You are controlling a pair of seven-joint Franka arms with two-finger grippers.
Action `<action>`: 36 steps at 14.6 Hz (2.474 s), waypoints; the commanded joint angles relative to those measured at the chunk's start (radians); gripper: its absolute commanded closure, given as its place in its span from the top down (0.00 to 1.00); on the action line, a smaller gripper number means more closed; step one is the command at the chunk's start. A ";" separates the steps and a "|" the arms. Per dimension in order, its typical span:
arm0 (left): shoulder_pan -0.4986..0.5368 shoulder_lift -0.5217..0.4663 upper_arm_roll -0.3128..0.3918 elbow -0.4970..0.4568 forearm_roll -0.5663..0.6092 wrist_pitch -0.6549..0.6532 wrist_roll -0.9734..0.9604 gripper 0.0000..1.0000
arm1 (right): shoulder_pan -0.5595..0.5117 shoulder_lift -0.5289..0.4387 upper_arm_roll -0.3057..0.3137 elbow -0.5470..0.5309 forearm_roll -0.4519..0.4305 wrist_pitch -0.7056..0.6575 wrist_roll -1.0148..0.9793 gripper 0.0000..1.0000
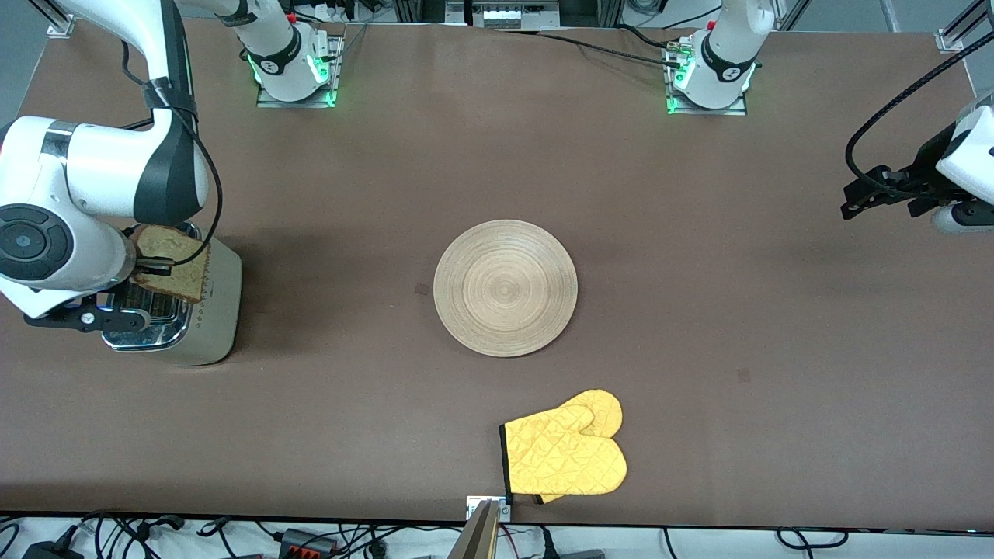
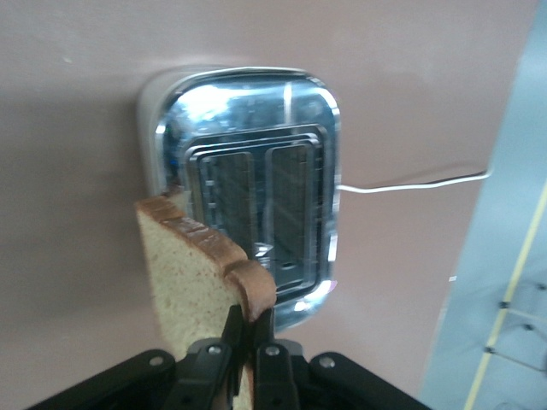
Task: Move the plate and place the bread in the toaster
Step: 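Lift the bread and carry it above the toaster slot, then lower the bread into the toaster slot with the right gripper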
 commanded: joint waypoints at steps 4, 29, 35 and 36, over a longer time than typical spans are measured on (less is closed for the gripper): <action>0.001 0.017 0.004 0.034 -0.005 -0.024 0.021 1.00 | 0.004 -0.020 -0.006 -0.001 -0.140 -0.007 -0.032 0.00; 0.001 0.019 0.002 0.036 -0.005 -0.024 0.023 1.00 | -0.008 0.047 0.000 -0.060 -0.129 0.111 0.022 0.01; 0.001 0.019 0.002 0.036 -0.004 -0.024 0.023 1.00 | -0.008 0.047 0.002 -0.096 -0.077 0.127 0.034 1.00; 0.001 0.019 0.002 0.036 -0.005 -0.024 0.023 1.00 | -0.005 0.047 0.002 -0.096 -0.068 0.114 0.034 1.00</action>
